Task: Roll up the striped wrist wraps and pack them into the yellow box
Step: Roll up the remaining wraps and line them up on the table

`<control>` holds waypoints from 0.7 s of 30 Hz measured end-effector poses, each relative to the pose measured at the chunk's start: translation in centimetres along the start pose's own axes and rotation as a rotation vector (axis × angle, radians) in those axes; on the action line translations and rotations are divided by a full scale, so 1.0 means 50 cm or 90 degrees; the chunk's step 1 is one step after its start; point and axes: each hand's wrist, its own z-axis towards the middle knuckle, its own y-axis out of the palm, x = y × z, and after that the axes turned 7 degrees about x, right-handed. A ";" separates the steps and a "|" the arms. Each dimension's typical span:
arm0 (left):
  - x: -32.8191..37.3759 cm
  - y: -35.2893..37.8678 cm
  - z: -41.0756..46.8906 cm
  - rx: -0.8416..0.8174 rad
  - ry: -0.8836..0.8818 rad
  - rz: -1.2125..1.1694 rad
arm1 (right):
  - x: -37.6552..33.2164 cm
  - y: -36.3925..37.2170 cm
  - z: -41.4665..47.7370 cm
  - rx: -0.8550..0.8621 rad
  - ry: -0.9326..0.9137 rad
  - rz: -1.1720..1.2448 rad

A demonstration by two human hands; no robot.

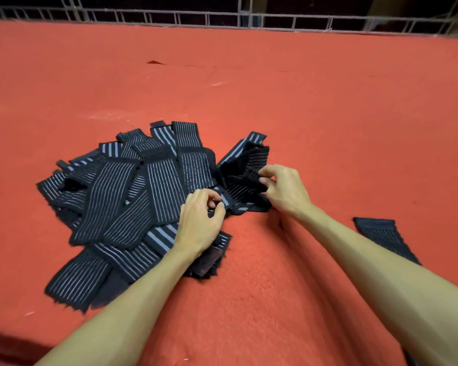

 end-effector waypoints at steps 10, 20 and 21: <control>0.154 -0.058 -0.018 0.035 0.090 -0.002 | -0.019 -0.192 -0.069 0.019 0.003 0.097; 0.289 -0.029 -0.002 -0.162 -0.036 -0.148 | 0.004 -0.319 -0.151 -0.132 -0.099 0.086; 0.284 -0.021 -0.001 -0.207 -0.049 -0.131 | 0.014 -0.318 -0.158 -0.146 -0.092 0.092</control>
